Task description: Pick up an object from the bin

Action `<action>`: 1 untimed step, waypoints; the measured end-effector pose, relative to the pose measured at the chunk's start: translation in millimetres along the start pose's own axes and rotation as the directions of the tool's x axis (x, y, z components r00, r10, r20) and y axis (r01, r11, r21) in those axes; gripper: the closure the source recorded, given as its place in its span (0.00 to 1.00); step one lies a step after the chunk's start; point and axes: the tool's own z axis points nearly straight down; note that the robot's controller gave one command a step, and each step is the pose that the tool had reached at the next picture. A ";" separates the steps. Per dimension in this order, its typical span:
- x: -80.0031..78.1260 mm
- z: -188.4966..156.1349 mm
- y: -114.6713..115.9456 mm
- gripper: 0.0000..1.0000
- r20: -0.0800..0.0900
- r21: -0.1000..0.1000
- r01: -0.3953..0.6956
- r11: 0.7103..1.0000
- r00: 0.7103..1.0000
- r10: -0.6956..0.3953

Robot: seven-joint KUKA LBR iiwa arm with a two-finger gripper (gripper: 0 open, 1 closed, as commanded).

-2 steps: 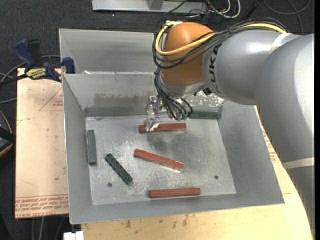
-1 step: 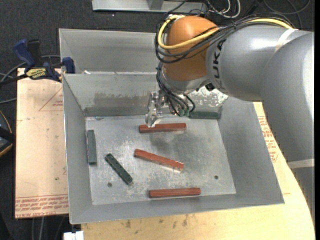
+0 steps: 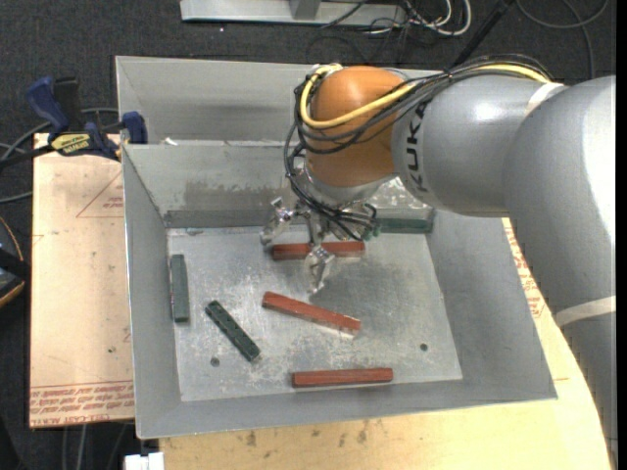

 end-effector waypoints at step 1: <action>-0.1 -1.3 0.1 0.00 0.001 0.000 -0.001 1.000 1.000 0.001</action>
Offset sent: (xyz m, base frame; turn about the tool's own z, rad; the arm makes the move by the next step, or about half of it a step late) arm 0.0005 -0.0513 -0.0224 0.0119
